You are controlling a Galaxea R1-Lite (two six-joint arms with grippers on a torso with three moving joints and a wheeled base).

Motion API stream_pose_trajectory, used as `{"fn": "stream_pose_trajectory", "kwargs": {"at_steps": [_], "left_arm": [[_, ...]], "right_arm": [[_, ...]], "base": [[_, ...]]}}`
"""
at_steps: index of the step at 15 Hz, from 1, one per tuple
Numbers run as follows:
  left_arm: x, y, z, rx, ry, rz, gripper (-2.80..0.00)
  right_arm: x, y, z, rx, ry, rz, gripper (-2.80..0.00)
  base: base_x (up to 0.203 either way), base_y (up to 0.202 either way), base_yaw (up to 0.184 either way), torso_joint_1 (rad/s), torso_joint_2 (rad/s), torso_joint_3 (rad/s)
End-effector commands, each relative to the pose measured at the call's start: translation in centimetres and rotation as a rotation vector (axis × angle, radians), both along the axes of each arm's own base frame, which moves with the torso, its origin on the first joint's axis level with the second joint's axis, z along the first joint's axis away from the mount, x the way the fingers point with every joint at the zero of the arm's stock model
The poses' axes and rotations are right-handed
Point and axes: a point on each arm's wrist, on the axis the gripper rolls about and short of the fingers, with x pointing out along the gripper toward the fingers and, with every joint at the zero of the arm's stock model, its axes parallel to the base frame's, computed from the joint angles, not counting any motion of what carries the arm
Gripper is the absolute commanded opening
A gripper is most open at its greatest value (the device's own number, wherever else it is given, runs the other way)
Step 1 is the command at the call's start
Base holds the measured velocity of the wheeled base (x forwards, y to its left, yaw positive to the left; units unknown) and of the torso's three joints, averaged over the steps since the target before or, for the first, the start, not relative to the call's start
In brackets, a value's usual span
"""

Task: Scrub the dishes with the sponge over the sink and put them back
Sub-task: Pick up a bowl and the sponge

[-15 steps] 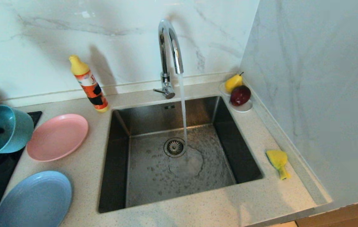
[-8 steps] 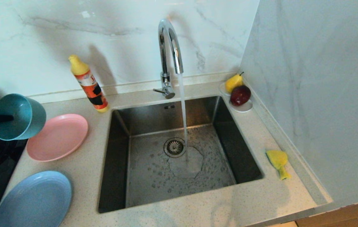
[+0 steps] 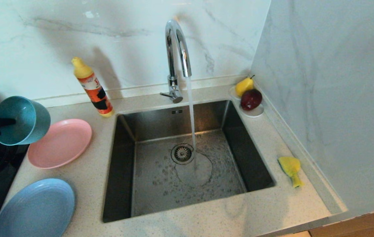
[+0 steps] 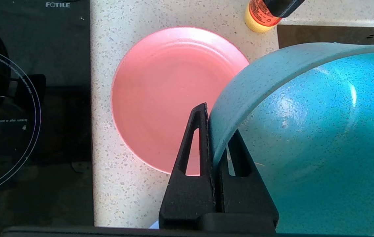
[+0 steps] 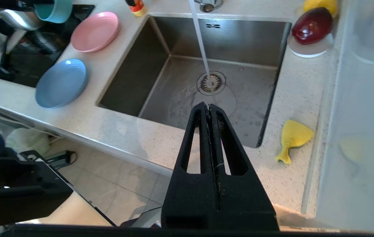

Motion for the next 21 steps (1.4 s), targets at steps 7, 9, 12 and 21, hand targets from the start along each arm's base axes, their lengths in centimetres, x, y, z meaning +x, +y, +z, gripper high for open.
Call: {"fn": "stream_pose_trajectory", "kwargs": {"at_steps": [7,9,12,21], "left_arm": [[0.3,0.3,-0.4,-0.006,0.009,0.002,-2.8],[0.5,0.4,-0.6,-0.009,0.011,0.002,-2.8],[0.6,0.4,-0.7,-0.012,0.015,0.003,-2.8],[0.6,0.5,-0.8,-0.014,0.019,0.005,-2.8]], "right_arm": [[3.1,-1.2,0.7,0.022,0.058,0.051,-2.8],[3.9,-1.5,0.8,0.015,0.061,0.011,-2.8],[4.7,-2.0,1.1,-0.003,0.043,-0.052,-2.8],[6.7,-2.2,0.8,-0.071,0.042,-0.047,-2.8]], "base": [[0.0,0.0,0.0,0.0,0.0,0.0],[0.0,0.0,0.0,0.0,0.0,0.0],[0.0,0.0,0.0,0.0,0.0,0.0],[0.0,0.0,0.0,0.0,0.0,0.0]]}}
